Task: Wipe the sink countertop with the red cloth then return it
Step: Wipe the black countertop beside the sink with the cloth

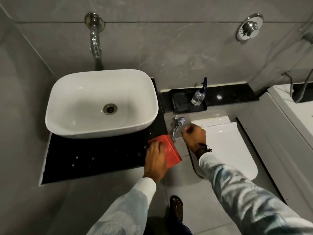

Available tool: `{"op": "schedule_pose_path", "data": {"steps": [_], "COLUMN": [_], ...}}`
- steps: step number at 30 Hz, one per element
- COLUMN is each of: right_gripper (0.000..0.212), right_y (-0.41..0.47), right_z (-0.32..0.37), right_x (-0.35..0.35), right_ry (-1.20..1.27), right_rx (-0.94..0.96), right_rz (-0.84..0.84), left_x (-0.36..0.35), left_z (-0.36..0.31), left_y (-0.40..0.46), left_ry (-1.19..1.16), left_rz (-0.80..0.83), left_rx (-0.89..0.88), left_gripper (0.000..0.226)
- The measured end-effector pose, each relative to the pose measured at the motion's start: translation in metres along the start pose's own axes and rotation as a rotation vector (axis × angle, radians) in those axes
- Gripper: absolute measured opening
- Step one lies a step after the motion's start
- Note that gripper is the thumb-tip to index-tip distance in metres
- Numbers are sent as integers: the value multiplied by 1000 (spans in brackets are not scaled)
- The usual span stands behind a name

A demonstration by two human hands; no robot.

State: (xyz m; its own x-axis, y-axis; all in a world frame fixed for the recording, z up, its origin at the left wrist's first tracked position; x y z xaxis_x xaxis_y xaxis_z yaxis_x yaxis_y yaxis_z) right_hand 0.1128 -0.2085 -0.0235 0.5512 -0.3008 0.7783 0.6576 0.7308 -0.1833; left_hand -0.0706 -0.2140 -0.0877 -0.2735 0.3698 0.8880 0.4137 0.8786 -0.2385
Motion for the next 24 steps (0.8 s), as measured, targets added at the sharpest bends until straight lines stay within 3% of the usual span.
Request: {"op": "schedule_pose_path", "data": {"steps": [2, 7, 10, 16, 24], "right_gripper": [22, 42, 56, 82, 89], "right_y": [16, 45, 52, 53, 50], "right_z": [38, 130, 157, 146, 150], "right_x": [12, 0, -34, -112, -120], "right_ry": [-23, -109, -207, -432, -522], "right_rx": [173, 675, 868, 858, 760], "right_rz": [-41, -51, 23, 337, 227], "left_x": [-22, -39, -57, -69, -54], "left_z": [-11, -22, -24, -23, 4], "left_y": [-4, 16, 21, 22, 17], "left_ry": [37, 31, 59, 42, 36], "left_rz": [67, -53, -99, -140, -88], "left_rx": [-3, 116, 145, 122, -14], "left_gripper": [75, 72, 74, 70, 68]}}
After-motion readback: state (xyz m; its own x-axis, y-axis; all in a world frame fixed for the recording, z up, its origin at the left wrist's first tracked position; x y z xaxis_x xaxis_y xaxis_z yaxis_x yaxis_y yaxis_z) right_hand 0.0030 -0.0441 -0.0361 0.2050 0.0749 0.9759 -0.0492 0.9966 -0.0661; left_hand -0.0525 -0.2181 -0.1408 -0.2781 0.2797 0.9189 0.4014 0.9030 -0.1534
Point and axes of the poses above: each hand's wrist, its own y-axis towards the middle knuckle, its own x-axis out of the back of the hand, z = x × y, the point moved 5 cm from there along y, towards the middle knuckle, and after that the axes turned 5 degrees about x, right-handed, at the moved point
